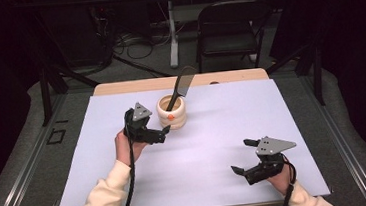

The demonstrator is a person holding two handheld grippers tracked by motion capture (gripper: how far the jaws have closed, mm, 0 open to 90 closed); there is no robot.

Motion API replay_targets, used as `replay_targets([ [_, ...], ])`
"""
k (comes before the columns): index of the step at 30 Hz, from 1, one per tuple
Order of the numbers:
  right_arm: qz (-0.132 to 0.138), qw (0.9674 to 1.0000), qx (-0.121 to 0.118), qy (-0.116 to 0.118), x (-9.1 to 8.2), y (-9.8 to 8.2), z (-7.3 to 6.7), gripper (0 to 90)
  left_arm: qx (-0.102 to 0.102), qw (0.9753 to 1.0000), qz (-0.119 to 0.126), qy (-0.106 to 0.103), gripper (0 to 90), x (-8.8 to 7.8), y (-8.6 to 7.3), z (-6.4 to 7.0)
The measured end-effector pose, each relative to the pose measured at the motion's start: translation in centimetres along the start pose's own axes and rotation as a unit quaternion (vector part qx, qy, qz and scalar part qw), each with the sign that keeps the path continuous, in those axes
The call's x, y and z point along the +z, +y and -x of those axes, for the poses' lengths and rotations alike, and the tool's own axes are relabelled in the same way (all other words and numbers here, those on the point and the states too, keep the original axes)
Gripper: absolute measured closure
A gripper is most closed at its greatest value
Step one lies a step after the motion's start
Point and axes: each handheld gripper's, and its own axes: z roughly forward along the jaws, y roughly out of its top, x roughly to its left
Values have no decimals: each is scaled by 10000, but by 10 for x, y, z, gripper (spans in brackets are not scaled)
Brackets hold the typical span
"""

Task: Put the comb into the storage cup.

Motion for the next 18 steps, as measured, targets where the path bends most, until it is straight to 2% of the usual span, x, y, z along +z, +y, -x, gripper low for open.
replay_targets([
  [18, -27, 10000, 21, 0, 0, 0, 0, 7, 14, 10000, -80, 46, 0, -14, -21, 4],
])
